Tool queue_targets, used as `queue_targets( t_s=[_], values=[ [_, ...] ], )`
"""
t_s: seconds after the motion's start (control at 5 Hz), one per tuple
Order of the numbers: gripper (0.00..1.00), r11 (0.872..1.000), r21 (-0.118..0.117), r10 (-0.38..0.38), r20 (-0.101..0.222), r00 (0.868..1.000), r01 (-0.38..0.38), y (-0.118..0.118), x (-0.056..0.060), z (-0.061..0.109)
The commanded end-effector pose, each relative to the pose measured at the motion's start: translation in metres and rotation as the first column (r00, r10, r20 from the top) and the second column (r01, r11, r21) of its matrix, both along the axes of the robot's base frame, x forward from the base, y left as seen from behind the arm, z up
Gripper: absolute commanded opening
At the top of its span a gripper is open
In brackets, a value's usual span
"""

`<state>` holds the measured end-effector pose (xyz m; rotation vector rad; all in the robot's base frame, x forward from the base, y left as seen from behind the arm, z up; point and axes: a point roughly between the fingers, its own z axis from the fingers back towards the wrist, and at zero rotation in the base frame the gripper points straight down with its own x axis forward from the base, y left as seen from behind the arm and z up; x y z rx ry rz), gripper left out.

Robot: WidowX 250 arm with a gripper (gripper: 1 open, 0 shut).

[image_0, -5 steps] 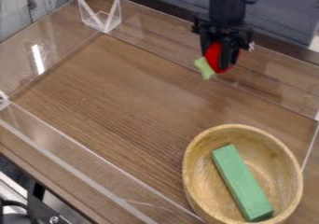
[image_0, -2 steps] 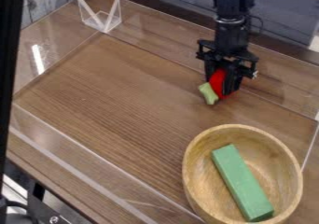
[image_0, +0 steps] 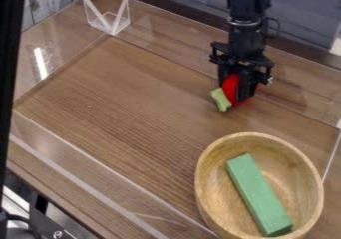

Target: Move the red object to the right side of the table

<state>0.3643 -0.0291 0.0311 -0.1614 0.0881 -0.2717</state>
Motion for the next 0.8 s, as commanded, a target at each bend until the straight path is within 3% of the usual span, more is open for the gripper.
queue_targets(
  t_s=[0.0,0.2,0.4,0.6],
  values=[
    [0.00,1.000,0.005,0.018,0.128,0.992,-0.018,0.008,0.011,0.051],
    [1.00,0.999,-0.003,-0.037,0.116,0.993,0.037,0.001,0.003,0.052],
    [1.00,0.996,-0.011,-0.091,0.104,0.990,0.092,-0.004,-0.005,0.054],
    [1.00,0.996,-0.014,-0.083,0.126,0.989,0.086,0.009,-0.010,0.066]
  ],
)
